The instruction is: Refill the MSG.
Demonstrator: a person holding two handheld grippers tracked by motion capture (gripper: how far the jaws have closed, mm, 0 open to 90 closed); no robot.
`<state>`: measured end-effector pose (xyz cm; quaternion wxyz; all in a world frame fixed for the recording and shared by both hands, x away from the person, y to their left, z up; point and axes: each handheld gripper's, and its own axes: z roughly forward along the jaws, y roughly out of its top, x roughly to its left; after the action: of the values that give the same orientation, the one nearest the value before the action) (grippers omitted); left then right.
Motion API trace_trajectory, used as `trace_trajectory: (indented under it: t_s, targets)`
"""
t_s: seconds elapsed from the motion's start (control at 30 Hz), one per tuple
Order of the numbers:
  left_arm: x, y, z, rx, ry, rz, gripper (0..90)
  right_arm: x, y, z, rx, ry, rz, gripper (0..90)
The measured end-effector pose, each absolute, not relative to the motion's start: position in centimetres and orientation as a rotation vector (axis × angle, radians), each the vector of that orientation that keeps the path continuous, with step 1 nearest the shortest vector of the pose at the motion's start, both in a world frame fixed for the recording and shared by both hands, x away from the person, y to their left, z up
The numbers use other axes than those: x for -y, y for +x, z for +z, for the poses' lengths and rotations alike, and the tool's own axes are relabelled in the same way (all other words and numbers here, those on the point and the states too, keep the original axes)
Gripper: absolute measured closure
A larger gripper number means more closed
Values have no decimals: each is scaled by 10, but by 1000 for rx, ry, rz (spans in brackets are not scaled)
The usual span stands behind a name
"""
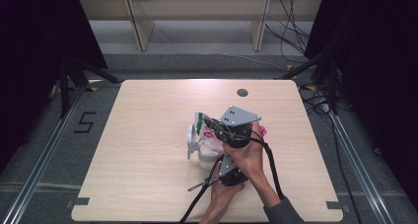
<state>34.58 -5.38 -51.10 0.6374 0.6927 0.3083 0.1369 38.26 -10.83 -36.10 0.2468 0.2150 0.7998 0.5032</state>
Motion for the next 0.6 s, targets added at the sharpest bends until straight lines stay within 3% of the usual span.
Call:
trace_trajectory:
  t_s: [0.03,0.2,0.27,0.37,0.5,0.6]
  targets:
    - [58,347,-513,-714,1517,289,749,108,383,-362,-2199,584,1359,900]
    - [53,346,-511,-690,1608,321,749,109,382,-361,-2196,629,1373,900]
    - [60,346,-514,-716,1499,281,749,108,384,-363,-2186,588,1358,899]
    - [53,345,-512,-696,1607,324,749,109,384,-362,-2185,603,1372,899]
    - [59,346,-513,-720,1504,284,749,107,384,-363,-2186,593,1360,899]
    - [55,347,-513,-673,1564,299,750,108,384,-362,-2188,591,1364,899]
